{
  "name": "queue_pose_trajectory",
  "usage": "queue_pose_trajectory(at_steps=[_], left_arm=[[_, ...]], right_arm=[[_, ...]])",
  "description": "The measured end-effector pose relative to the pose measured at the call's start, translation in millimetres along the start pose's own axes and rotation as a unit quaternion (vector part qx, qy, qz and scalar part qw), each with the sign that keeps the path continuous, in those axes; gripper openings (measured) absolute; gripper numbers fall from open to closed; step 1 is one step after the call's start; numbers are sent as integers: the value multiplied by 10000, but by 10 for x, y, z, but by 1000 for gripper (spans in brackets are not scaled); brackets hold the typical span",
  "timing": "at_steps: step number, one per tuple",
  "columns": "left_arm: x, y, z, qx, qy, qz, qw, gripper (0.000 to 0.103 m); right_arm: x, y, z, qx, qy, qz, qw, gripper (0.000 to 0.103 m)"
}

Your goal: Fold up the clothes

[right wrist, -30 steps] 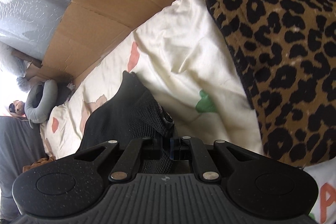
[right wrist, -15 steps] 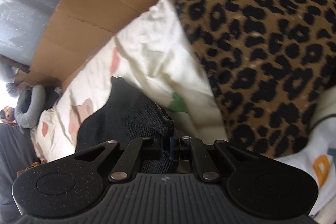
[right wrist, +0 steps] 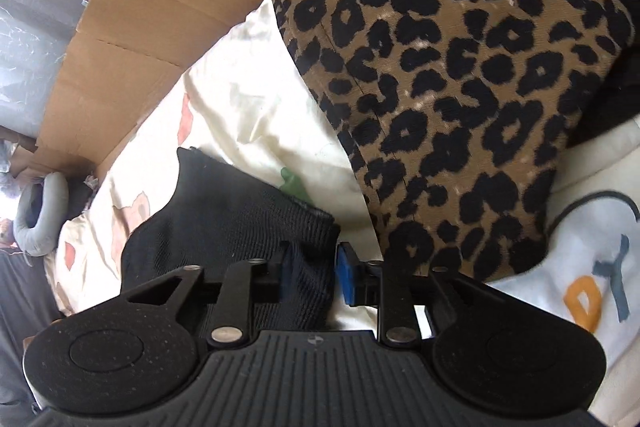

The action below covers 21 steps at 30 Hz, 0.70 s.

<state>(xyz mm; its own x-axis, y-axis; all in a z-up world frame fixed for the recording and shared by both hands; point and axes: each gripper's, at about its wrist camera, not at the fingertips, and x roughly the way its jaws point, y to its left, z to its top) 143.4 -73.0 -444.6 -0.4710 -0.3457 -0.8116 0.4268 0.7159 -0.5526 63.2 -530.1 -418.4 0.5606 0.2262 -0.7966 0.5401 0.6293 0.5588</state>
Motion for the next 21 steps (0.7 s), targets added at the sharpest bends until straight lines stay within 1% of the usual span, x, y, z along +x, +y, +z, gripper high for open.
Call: queue_pose_trajectory(at_steps=[1,2,4,6,7,8,9,12,14,15,16,17,21], left_arm=[[-59,-57,42,135,-124,16,9998,17],[-117,-125,85,278,-257,39,9993,17],[-237,-213,185,466,-422,56,9980,17],[-342,-280,282,630,-618,37,9961,22],[-382,-309,337,731,-724,93,9946,27],[-417,-334,396,839,-833,175,9928,30],[-453,-360,455,947,-941,257,9907,30],[-574,-372,621,1049,-1191,392,9865,30],[-658,-377,719,1113,-1370,486,9831,37],[-700,-380,768,1144,-1459,534,9812,38],[-742,-382,818,1176,-1549,581,9792,41],[-777,-379,867,1209,-1612,607,9776,43],[-864,-417,1087,1423,-1835,788,9695,50]], right_arm=[[-16,-12,-27,22,25,31,10000,35],[-24,-25,-59,54,55,73,9999,38],[-30,-46,-128,118,125,172,9997,38],[-27,-53,-195,166,199,269,9993,39],[-24,-53,-220,180,227,311,9991,39],[-22,-53,-246,194,254,353,9989,39],[-19,-54,-271,209,281,395,9986,39],[-9,-51,-342,248,363,507,9977,39],[3,-38,-376,251,415,551,9973,40],[11,-32,-394,254,437,574,9971,42],[19,-26,-412,256,460,597,9968,48],[27,-22,-432,255,480,619,9966,50],[83,-10,-514,243,610,653,9957,51]])
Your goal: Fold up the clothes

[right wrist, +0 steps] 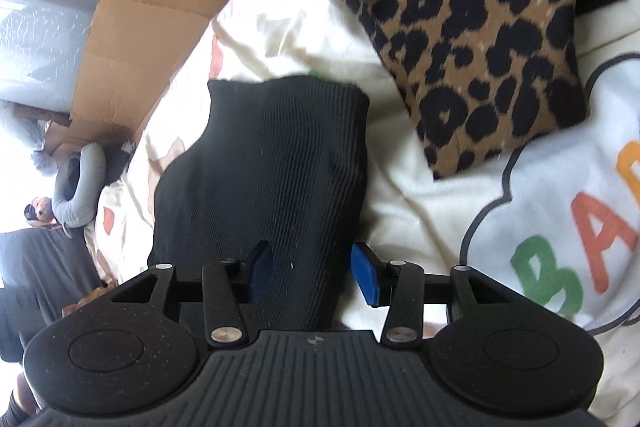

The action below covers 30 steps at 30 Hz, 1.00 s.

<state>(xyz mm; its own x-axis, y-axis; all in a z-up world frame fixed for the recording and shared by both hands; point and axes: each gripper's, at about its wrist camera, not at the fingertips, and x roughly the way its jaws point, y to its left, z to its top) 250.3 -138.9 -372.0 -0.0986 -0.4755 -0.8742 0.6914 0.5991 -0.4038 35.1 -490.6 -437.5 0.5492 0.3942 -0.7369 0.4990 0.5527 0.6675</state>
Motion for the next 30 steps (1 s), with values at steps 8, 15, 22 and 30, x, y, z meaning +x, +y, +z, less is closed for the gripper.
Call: queue_pose_trajectory(at_steps=[8,15,22,30], left_arm=[[49,77,445,931,-384,461,9938,61],[245,126,648,1497,-506,285,9870,73],[505,279,658,1440,-323,3,9891,76],[615,473,594,1162,-412,-264,9920,64]], right_arm=[[105,-44,-126,61,148,33,9999,51],[155,-77,-212,242,-54,194,9995,52],[257,-174,-246,558,-219,470,9971,52],[297,-250,-236,680,-222,842,9939,14]])
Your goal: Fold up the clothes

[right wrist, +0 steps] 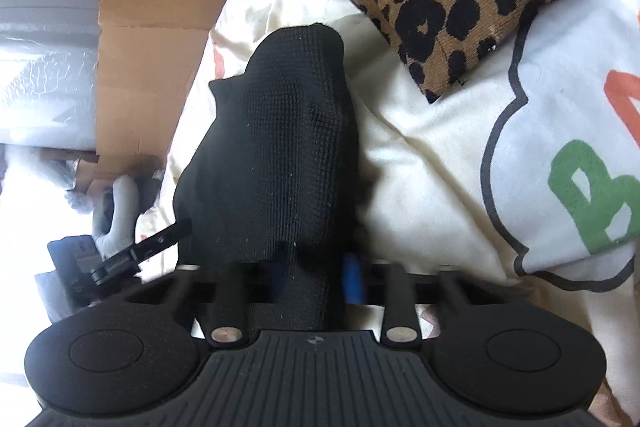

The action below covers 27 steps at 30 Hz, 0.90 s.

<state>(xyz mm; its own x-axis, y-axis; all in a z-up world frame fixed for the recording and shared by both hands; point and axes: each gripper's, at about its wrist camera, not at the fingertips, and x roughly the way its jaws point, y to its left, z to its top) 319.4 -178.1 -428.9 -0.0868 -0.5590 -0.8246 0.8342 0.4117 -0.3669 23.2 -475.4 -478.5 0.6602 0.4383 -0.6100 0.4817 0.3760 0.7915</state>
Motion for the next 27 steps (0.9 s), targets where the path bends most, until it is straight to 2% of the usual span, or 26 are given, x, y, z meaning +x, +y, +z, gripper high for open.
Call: queue_pose_trajectory(at_steps=[2,4,7,8,10,13,15,17,18,20,23,27], left_arm=[[-7,34,5,-41,-26,-36,10000,56],[-28,62,18,-68,-32,-89,9999,54],[-39,79,34,-47,1,-141,9999,54],[-32,91,39,-64,27,-161,9998,56],[-9,124,48,-132,85,-194,9997,63],[29,177,37,-232,130,-277,9993,71],[54,213,28,-295,158,-336,9989,70],[63,249,19,-418,173,-481,9978,61],[59,254,16,-433,164,-502,9977,60],[40,246,11,-394,126,-497,9979,55],[16,273,-6,-586,68,-591,9965,44],[18,304,-9,-766,83,-643,9950,41]], right_arm=[[-26,31,7,-106,35,105,9999,14],[-41,50,11,-129,68,176,9997,15],[7,65,-7,-135,128,63,9998,18],[36,62,-9,-123,164,41,9998,28],[96,59,-30,-98,182,83,9998,40],[191,44,-50,-29,188,131,9997,41],[220,14,-39,62,134,182,9997,42],[253,5,-32,95,98,257,9996,40],[270,15,-29,79,100,266,9996,36],[279,21,-23,83,126,209,9997,11],[243,62,-12,-41,146,115,9998,7],[164,185,18,-227,159,18,9996,6]])
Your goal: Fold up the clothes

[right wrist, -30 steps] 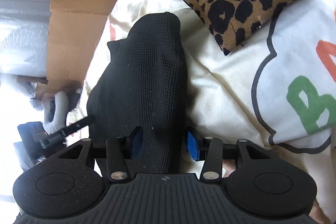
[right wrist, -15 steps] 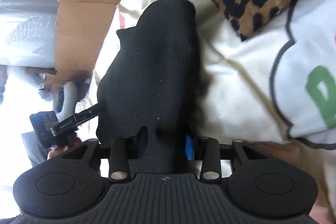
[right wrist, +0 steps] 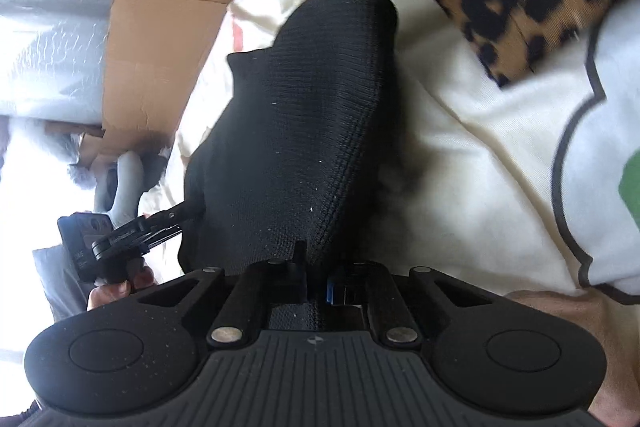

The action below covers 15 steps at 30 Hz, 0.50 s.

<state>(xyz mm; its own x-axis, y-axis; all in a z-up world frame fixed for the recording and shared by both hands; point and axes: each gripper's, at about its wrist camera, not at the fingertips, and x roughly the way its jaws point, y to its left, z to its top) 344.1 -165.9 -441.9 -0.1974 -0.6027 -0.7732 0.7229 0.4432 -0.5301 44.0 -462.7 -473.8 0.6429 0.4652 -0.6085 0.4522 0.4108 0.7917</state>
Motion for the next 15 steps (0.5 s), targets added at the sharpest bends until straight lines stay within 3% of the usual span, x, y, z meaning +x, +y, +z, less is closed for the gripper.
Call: queue_pose_trajectory(at_steps=[15], left_arm=[[38,-79,-104,-454,167,-120,9988,37]], right_arm=[[-318,196,201,-165,-92,-267,9995,6]])
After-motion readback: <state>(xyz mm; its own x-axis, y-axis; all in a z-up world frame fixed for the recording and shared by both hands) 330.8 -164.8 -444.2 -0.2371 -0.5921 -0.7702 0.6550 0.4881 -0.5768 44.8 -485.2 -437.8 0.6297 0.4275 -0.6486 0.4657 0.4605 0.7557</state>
